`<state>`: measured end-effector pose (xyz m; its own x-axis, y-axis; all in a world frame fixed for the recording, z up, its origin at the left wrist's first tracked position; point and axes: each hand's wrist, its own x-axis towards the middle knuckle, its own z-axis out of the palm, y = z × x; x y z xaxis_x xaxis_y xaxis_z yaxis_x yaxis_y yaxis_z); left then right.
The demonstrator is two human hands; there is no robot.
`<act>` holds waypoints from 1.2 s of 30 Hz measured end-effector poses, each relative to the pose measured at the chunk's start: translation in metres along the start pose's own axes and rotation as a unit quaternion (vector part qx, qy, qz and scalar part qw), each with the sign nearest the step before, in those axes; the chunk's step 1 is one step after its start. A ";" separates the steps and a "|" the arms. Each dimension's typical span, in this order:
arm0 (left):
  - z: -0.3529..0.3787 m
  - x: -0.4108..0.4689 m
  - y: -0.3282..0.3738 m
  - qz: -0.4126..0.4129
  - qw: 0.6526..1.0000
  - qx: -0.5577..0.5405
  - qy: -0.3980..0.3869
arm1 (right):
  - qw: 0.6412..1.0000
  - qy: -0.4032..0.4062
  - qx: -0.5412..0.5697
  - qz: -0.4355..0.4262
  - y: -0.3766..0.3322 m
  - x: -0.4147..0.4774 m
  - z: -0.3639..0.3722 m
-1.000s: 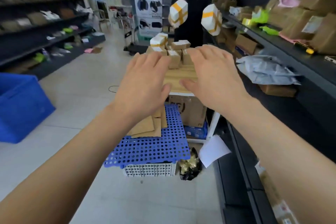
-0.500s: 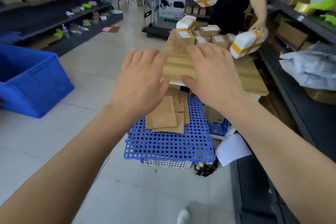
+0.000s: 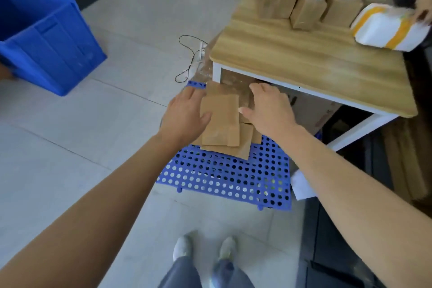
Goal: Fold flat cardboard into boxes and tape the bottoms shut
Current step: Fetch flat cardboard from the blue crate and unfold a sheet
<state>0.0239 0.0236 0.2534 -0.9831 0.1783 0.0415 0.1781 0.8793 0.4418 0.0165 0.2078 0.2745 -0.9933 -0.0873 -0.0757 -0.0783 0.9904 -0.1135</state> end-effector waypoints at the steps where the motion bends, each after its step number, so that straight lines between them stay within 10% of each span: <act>1: 0.015 0.009 -0.008 -0.020 0.999 -0.013 -0.023 | 1.000 -0.017 0.009 0.009 0.006 0.010 0.016; 12: 0.184 0.078 -0.109 -0.262 0.939 -0.170 -0.143 | 0.950 -0.158 0.195 0.185 0.064 0.067 0.216; 19: 0.245 0.102 -0.151 -0.410 0.860 -0.283 -0.111 | 0.828 -0.182 0.393 0.356 0.087 0.080 0.288; 27: 0.260 0.113 -0.160 -0.441 0.800 -0.402 -0.067 | 0.743 -0.140 0.476 0.450 0.087 0.100 0.312; 36: 0.188 0.122 -0.127 -0.392 0.812 -0.429 -0.051 | 0.712 -0.060 0.539 0.446 0.089 0.101 0.232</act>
<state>-0.1106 0.0171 0.0338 -0.7637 -0.2127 -0.6095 -0.6391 0.1160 0.7603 -0.0712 0.2627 0.0265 -0.5881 0.4530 -0.6700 0.7538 0.0069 -0.6570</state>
